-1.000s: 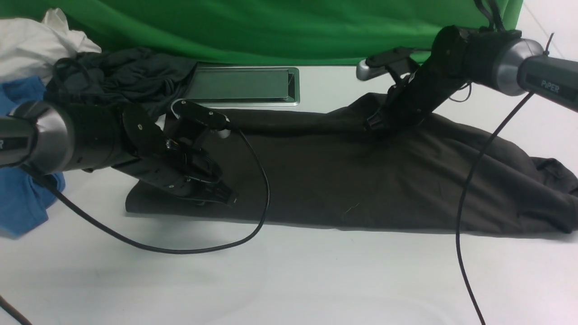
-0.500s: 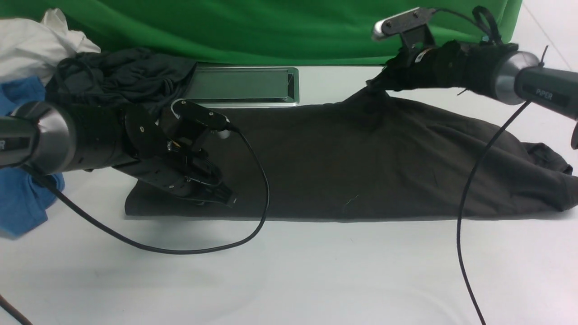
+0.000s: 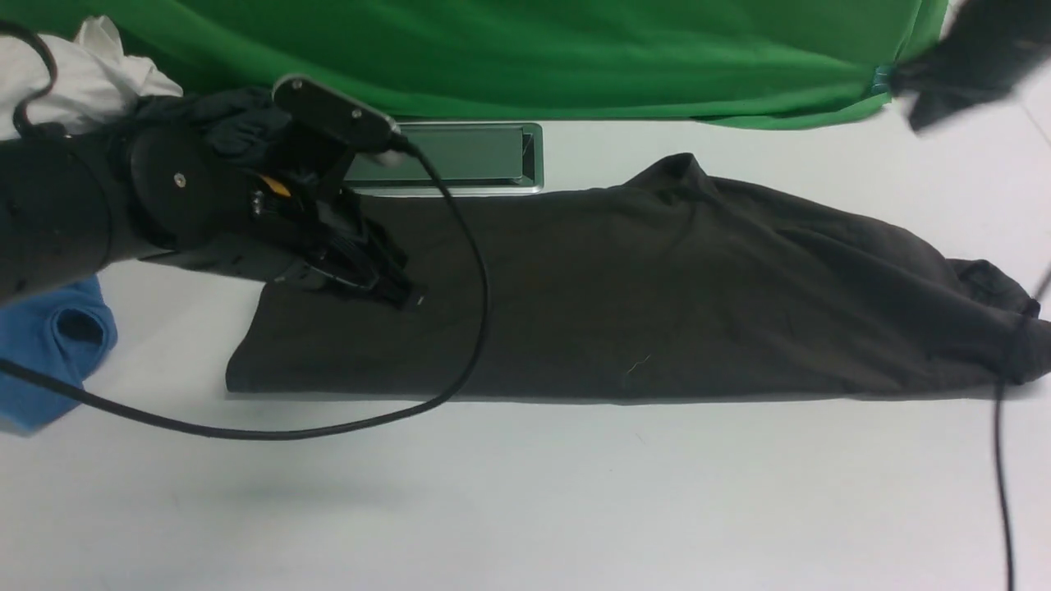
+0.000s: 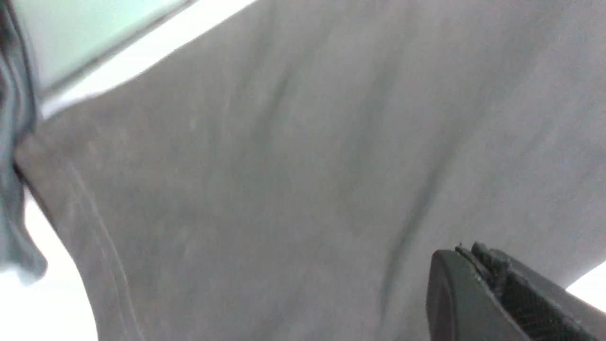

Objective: Fold a long-sleeved shirt on a white desktop.
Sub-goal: 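Fold the black garment in half by bringing its near edge over to the far edge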

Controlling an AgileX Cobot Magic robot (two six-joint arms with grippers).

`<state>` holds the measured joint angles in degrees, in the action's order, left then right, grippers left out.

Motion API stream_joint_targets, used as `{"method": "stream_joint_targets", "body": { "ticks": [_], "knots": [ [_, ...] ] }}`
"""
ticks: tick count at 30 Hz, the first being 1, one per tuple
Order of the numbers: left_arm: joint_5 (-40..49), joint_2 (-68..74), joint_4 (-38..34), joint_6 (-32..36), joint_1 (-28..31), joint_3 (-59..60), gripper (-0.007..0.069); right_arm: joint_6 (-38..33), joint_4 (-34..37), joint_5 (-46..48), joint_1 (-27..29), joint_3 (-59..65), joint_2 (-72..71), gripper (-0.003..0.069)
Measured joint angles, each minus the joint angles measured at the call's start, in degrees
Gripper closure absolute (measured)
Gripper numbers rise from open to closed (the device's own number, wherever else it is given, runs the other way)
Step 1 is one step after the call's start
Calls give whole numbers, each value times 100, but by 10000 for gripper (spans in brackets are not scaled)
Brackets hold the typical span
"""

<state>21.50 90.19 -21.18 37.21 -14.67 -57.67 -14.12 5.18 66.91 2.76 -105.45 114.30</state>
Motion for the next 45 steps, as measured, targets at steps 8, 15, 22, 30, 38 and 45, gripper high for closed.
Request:
{"method": "stream_joint_targets", "body": {
  "ticks": [8,15,22,30,38,45],
  "knots": [
    [-49,783,68,14,-11,6,606,812,-33,-972,565,2125,-287,281],
    [-125,1445,178,14,-11,30,606,1053,73,-2102,653,2645,-115,246],
    [-191,1530,178,14,-11,-11,606,977,505,-2658,653,2651,192,246],
    [-202,1546,183,0,-11,-22,606,650,657,-2731,654,2600,398,341],
    [-207,1545,283,0,-11,-22,606,243,698,-2613,648,2613,312,584],
    [-217,1545,300,0,-11,-22,606,-61,669,-2626,648,2650,84,637]
  ]
}}
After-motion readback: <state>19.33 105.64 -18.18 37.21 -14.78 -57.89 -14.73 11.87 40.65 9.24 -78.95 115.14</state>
